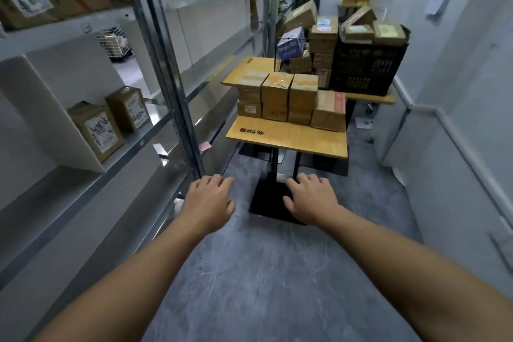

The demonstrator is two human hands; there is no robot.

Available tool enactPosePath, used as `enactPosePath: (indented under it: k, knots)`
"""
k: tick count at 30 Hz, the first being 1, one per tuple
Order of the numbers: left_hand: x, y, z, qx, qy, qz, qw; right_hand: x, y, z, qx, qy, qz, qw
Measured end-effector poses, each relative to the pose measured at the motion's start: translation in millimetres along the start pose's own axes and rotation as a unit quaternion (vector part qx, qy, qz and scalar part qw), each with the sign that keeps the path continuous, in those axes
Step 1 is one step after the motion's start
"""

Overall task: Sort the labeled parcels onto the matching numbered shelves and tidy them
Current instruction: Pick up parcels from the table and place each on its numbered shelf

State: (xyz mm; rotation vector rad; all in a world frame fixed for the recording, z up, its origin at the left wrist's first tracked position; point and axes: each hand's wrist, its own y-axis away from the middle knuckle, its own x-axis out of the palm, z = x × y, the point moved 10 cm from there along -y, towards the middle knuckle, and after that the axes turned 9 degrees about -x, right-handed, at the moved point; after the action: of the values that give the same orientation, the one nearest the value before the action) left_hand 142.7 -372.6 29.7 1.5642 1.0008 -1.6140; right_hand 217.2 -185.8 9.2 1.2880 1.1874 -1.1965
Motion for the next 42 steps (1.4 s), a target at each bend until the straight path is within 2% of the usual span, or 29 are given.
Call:
enactPosePath:
  k: [12, 20, 26, 31, 38, 42]
  knots:
    - [7, -216, -57, 0.092, 0.016, -0.01, 0.996, -21, -134, -128, 0.084, 0.026, -0.021, 0.996]
    - [5, -345, -101, 0.141, 0.029, -0.015, 0.989, -19, -211, -194, 0.142, -0.011, -0.034, 0.989]
    - [12, -425, -135, 0.147, 0.05, -0.023, 0.988, -18, -266, -256, 0.157, -0.014, -0.027, 0.987]
    - [25, -501, -162, 0.132, 0.039, -0.034, 0.99, -22, -326, -317, 0.153, -0.063, -0.073, 0.983]
    - [46, -596, -199, 0.102, 0.038, -0.004, 0.994, -9, -409, -393, 0.134, -0.147, -0.074, 0.977]
    - [72, -619, -206, 0.068, 0.042, 0.03, 0.996, 11, -440, -411, 0.125, -0.206, -0.047, 0.969]
